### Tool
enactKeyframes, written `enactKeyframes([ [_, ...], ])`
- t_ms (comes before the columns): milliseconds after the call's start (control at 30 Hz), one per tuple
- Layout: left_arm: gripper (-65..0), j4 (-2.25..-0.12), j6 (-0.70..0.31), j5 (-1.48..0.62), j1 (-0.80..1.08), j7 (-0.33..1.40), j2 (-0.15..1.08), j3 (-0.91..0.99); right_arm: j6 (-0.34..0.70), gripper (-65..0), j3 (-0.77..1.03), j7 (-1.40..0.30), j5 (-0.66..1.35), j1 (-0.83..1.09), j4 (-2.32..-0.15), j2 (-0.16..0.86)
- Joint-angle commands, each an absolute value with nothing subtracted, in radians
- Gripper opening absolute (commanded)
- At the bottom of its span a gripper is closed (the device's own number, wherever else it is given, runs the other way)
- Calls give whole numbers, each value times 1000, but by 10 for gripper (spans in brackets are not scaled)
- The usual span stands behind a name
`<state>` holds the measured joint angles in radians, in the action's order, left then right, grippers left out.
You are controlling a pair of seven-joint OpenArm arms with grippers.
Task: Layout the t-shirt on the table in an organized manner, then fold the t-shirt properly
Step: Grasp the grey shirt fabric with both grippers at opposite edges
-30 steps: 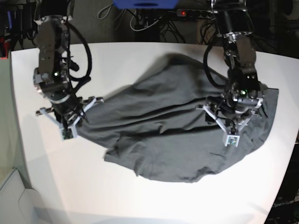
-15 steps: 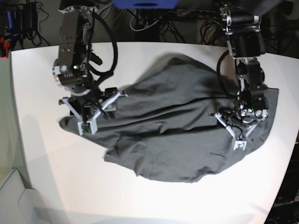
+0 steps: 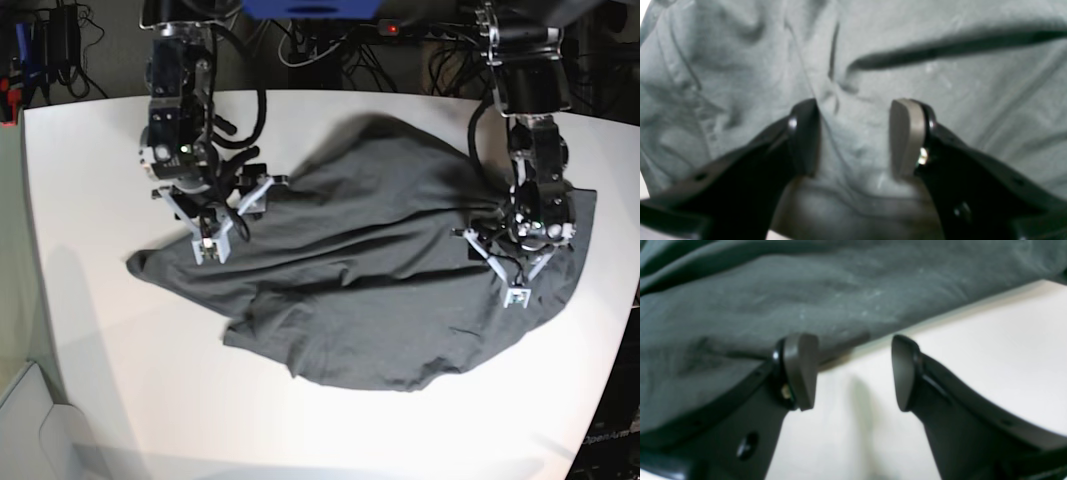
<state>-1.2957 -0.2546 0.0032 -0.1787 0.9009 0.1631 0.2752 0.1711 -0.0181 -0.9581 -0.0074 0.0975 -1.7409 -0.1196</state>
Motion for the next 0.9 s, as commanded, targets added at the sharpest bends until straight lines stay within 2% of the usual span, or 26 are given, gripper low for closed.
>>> enactKeyframes([
  [0, -313, -1316, -252, -1, -200, 888, 170, 277, 171, -288, -19, -943, -1, 87, -1755, -124],
  [500, -313, -1326, -252, -1, -177, 889, 170, 278, 171, -288, -22, -935, 8, 36, -1626, -145],
  [867, -316, -1319, -252, -1, -139, 888, 168, 278, 171, -305, -21, -932, 303, -22, -1623, -104],
])
